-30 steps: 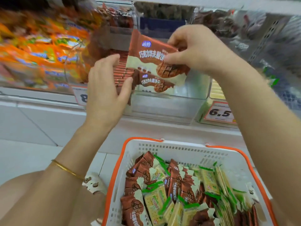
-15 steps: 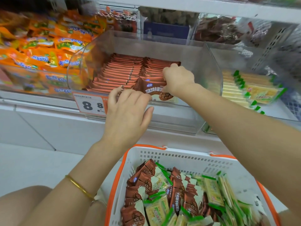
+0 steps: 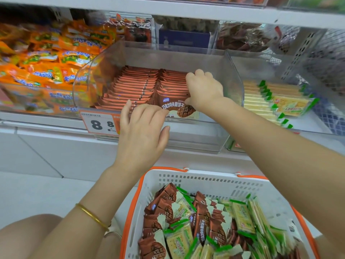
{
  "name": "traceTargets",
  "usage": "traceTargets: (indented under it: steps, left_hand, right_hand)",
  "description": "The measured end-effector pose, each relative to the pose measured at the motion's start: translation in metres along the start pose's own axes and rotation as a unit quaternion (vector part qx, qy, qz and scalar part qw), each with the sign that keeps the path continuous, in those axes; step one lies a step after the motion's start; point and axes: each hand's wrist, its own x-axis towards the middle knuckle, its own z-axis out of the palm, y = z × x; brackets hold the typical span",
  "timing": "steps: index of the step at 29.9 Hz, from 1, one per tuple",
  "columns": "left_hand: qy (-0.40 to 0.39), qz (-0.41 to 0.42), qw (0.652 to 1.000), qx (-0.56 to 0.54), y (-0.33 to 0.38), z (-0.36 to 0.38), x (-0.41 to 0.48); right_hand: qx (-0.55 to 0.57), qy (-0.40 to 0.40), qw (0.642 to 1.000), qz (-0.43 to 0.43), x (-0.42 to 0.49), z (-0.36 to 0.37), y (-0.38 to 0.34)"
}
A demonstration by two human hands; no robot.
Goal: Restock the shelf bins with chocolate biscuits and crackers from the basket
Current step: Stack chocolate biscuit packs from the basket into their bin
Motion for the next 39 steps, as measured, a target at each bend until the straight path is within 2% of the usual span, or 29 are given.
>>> traceTargets:
  steps: [4,8,10,12,13,17,19,21,27,31,34,37,39]
  left_hand:
    - [0.068,0.036,0.997,-0.019,0.012,-0.003,-0.004]
    - [0.14,0.106,0.983,-0.044,0.041,-0.005,-0.015]
    - [0.122,0.148,0.979,-0.074,0.059,0.0,-0.027]
    - [0.044,0.191,0.975,-0.106,0.077,0.013,-0.042]
    - [-0.01,0.215,0.97,-0.116,0.084,0.021,-0.051]
    - [-0.208,0.317,0.921,-0.088,0.109,0.056,-0.087]
    - [-0.258,0.339,0.901,-0.078,0.119,0.065,-0.096]
    - [-0.279,0.342,0.893,-0.082,0.125,0.07,-0.098]
    - [-0.269,0.326,0.899,-0.111,0.13,0.078,-0.087]
    - [-0.281,0.319,0.898,-0.114,0.132,0.077,-0.081]
    - [-0.276,0.327,0.897,-0.111,0.131,0.08,-0.083]
    - [-0.28,0.316,0.899,-0.116,0.125,0.081,-0.084]
    - [-0.319,0.267,0.9,-0.129,0.122,0.079,-0.081]
  right_hand:
    - [0.073,0.0,0.997,-0.016,-0.013,-0.014,0.003]
    - [0.214,0.043,0.975,-0.041,-0.066,-0.045,0.018]
    - [0.311,0.015,0.95,-0.04,-0.109,-0.058,0.033]
    - [0.388,-0.059,0.919,-0.02,-0.145,-0.049,0.053]
    - [0.392,-0.109,0.913,-0.007,-0.16,-0.035,0.065]
    - [0.242,-0.384,0.89,0.046,-0.211,0.058,0.112]
    - [0.178,-0.449,0.875,0.025,-0.234,0.103,0.127]
    - [0.132,-0.479,0.868,-0.006,-0.247,0.128,0.132]
    - [0.141,-0.542,0.817,-0.133,-0.273,0.139,0.106]
    - [0.011,-0.506,0.835,-0.216,-0.291,0.152,0.091]
    - [-0.029,-0.463,0.85,-0.248,-0.3,0.161,0.086]
    - [0.016,-0.437,0.864,-0.25,-0.289,0.153,0.09]
    - [0.099,-0.429,0.871,-0.218,-0.269,0.138,0.099]
